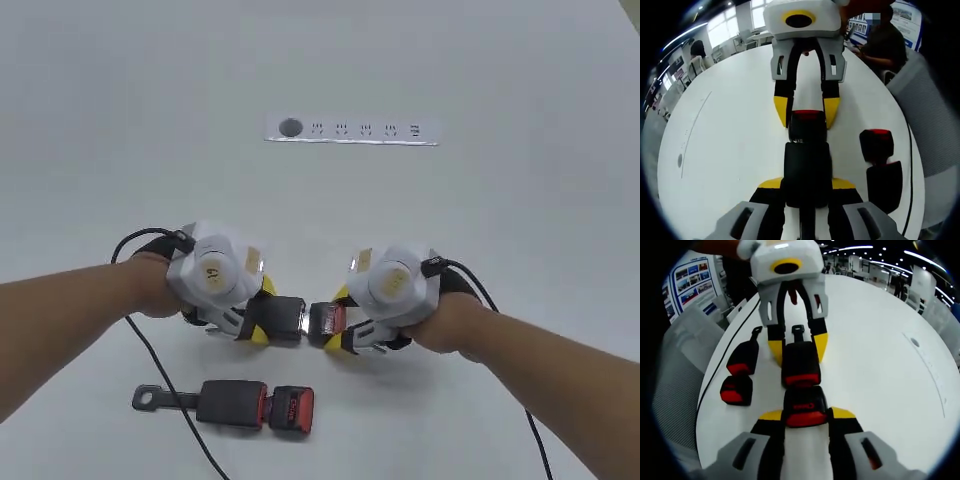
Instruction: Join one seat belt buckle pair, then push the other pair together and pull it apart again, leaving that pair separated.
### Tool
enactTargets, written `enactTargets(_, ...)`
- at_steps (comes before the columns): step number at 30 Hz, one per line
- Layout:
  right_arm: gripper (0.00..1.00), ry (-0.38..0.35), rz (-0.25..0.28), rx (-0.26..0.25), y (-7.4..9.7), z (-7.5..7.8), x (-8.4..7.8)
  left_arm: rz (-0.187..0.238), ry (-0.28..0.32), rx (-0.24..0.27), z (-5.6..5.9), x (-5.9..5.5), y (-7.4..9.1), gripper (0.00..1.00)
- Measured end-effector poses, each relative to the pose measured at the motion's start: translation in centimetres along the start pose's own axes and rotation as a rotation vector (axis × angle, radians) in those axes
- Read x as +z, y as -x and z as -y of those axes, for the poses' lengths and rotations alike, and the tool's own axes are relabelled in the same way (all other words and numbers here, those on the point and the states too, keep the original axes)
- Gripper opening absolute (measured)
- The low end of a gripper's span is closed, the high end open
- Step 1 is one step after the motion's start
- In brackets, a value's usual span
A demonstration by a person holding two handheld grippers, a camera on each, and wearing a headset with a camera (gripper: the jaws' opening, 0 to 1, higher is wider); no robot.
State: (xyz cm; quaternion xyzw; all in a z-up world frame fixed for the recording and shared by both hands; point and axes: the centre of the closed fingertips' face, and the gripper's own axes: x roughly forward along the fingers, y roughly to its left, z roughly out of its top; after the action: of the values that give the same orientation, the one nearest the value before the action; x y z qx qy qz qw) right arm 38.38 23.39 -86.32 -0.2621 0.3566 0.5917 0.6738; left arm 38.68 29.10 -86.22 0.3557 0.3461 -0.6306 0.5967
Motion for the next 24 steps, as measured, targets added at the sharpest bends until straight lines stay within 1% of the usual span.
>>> enactTargets(10, 0.33, 0.018, -0.032, -0.005, 0.02, -0.02, -0.04, -0.005, 0.003, 0.001, 0.01, 0.01, -0.02, 0.34)
enactTargets(17, 0.33, 0.024, -0.039, -0.005, 0.06, -0.01, -0.11, -0.008, 0.01, 0.006, 0.02, 0.08, -0.03, 0.34)
enactTargets(20, 0.33, 0.028, -0.042, -0.003, 0.05, 0.02, -0.13, -0.003, 0.018, 0.008, 0.04, 0.08, -0.02, 0.34)
enactTargets(24, 0.33, 0.031, -0.044, 0.002, 0.05, 0.0, -0.13, -0.003, 0.015, 0.007, 0.06, 0.11, 0.0, 0.34)
